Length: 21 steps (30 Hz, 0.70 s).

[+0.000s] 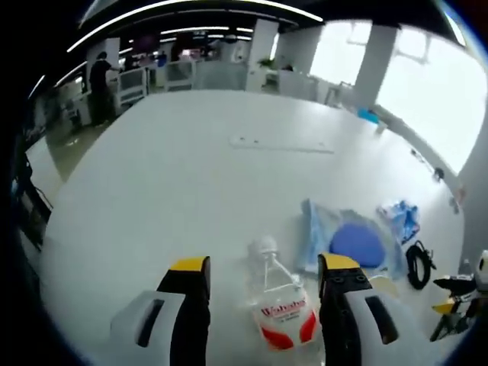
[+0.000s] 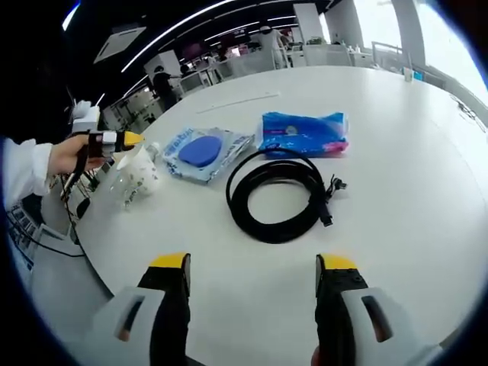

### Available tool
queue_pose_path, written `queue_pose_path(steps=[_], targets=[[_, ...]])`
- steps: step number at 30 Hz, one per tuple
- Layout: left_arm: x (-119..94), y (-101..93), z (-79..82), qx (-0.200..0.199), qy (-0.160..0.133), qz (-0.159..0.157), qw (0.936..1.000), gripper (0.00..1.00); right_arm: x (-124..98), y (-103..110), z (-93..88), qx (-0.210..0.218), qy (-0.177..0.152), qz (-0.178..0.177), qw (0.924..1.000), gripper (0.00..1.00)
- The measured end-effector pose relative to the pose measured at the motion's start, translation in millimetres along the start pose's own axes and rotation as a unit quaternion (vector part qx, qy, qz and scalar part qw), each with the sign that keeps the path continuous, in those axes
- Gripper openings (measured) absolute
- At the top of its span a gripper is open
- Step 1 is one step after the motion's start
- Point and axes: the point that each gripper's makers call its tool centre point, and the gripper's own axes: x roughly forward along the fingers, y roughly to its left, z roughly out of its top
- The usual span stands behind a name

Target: Arrange the tabletop items into an orderly group along one side of the table until the central work area is clear of visible clutter.

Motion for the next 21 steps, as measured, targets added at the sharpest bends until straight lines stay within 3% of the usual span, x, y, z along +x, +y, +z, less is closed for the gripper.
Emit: queue_pose_path(steps=[10,21], targets=[[12.1,-10.2,-7.7,-0.014,0.034,-0.009,0.9993,0.45,0.8,-3.1,2.5,0.004,-0.005,-0.005,1.0,0.64],[28.4,-5.6,-11.9,-0.027,0.059,-0.004,0.9979,0.36,0.4,-6.6,0.0,0.01,-0.001,-0.011,0.9999,0.63]])
